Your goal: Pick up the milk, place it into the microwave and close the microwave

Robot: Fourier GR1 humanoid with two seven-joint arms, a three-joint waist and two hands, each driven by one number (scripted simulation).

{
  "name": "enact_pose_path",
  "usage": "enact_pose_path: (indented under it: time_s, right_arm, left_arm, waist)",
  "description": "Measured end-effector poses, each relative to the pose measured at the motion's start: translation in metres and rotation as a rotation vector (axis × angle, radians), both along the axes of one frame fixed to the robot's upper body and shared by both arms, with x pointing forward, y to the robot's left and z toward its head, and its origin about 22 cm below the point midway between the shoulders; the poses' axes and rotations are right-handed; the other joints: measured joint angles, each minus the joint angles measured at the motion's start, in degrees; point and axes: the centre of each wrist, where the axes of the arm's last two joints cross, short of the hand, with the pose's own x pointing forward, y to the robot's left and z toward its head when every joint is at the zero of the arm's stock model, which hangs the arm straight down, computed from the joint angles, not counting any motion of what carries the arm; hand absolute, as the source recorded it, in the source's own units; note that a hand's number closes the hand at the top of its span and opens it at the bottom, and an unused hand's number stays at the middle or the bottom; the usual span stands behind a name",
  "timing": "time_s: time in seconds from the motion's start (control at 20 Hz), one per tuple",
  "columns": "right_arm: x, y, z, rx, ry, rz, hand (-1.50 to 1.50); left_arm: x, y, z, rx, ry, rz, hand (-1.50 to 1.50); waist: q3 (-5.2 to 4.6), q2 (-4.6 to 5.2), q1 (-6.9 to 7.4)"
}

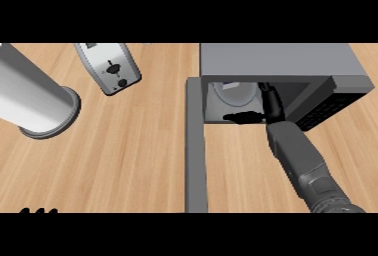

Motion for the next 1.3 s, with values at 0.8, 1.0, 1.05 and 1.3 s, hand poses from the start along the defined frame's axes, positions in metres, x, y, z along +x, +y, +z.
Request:
enact_pose_path:
  time_s: [0.8,1.0,1.05,1.3]
  right_arm:
    - [-0.098,-0.031,-0.058,0.144,0.031,0.087,-1.5]
    - [-0.136,-0.048,-0.058,0.154,0.024,0.075,-1.5]
    - [-0.146,-0.056,-0.056,0.151,0.021,0.068,-1.5]
    - [-0.182,-0.076,-0.031,0.127,-0.004,0.011,-1.5]
  left_arm:
    - [0.052,-0.051,0.002,0.091,0.083,-0.186,1.5]
    - [0.071,-0.064,0.001,0.13,0.098,-0.219,1.5]
    - [0.075,-0.068,0.0,0.145,0.101,-0.232,1.5]
    - [0.108,-0.087,-0.004,0.239,0.101,-0.278,1.5]
  waist:
    - [-0.14,-0.73,-3.21]
    - [-0.17,-0.64,-3.44]
    - [-0.15,-0.57,-3.27]
    - [-0.15,-0.31,-2.85]
